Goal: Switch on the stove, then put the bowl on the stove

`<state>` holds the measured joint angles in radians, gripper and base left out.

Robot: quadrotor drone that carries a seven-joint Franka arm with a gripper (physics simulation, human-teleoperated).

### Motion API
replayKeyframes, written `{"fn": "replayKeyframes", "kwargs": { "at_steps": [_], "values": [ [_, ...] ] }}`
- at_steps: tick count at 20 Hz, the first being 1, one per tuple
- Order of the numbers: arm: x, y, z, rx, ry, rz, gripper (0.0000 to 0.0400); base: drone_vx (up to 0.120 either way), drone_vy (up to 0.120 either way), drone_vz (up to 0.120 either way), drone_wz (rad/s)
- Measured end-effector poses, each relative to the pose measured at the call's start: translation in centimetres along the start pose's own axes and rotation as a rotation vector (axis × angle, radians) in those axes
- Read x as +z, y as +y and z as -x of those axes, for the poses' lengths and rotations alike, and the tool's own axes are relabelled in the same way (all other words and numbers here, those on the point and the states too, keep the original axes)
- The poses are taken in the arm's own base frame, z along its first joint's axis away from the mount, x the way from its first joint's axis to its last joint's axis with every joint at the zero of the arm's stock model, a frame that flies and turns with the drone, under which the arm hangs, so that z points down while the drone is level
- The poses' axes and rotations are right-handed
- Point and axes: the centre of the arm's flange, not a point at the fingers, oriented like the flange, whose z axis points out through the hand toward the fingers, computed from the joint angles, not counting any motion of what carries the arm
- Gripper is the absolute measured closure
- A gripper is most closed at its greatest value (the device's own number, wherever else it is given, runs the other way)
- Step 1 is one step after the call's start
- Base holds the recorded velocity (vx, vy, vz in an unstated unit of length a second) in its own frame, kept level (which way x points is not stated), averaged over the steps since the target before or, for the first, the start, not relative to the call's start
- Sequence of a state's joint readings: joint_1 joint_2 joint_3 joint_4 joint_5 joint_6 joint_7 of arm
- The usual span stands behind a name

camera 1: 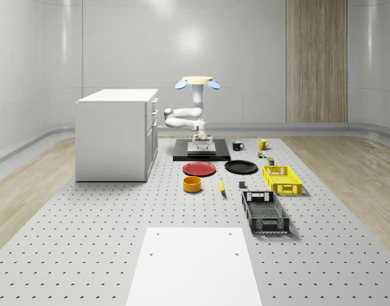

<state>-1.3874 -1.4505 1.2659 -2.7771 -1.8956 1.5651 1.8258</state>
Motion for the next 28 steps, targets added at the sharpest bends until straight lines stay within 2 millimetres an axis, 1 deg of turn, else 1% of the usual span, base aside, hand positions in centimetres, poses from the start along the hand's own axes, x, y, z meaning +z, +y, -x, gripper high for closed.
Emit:
{"fn": "replayKeyframes", "kwargs": {
  "at_steps": [28],
  "values": [
    [0.0,0.0,0.0,0.0,0.0,0.0,0.0,0.12,0.0,0.0,0.0]
  ]
}}
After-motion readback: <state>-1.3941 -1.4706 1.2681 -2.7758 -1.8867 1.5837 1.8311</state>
